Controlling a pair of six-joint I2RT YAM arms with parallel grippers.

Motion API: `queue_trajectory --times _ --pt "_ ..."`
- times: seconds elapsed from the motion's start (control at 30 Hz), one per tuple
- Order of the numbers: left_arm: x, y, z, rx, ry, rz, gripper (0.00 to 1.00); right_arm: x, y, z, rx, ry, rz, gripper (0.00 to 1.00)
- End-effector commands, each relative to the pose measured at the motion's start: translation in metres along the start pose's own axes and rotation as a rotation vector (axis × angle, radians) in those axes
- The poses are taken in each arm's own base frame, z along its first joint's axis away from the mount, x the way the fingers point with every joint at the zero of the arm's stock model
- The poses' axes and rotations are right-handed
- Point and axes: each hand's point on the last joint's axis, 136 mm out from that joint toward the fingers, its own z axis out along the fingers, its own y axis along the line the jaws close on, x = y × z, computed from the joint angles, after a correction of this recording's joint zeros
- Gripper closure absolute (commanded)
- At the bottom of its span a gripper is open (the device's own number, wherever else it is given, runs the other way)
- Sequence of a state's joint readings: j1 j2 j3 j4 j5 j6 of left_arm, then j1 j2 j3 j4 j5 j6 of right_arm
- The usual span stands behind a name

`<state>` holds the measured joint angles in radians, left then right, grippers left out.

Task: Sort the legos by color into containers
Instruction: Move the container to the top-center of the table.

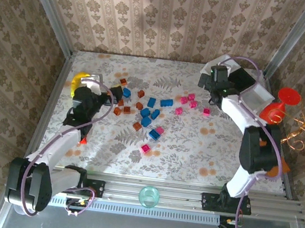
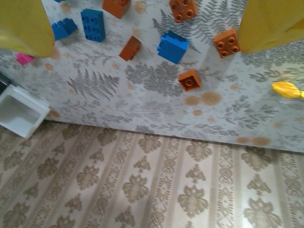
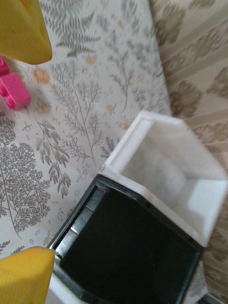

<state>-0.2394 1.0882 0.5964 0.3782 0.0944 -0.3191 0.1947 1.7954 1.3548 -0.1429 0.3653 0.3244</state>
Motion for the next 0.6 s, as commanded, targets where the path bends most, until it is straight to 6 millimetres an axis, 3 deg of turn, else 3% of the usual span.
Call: queue_trajectory --times 0.0,0.1,0.3,0.57 --pt "-0.002 -0.01 0.005 0.02 0.024 -0.027 0.0 -0.005 -0.012 0.023 0.11 0.037 0.024 0.0" --pt "0.003 -0.021 0.007 0.044 0.048 -0.019 0.0 -0.014 -0.023 0.047 0.174 0.059 0.075 0.01" --pt "0.011 -0.028 0.004 0.049 0.062 -0.01 0.0 -0.013 -0.038 0.09 0.231 0.131 0.186 0.09" --pt "0.006 -0.035 -0.002 0.07 0.05 -0.016 0.0 -0.008 -0.049 0.126 0.261 0.201 0.264 0.17"
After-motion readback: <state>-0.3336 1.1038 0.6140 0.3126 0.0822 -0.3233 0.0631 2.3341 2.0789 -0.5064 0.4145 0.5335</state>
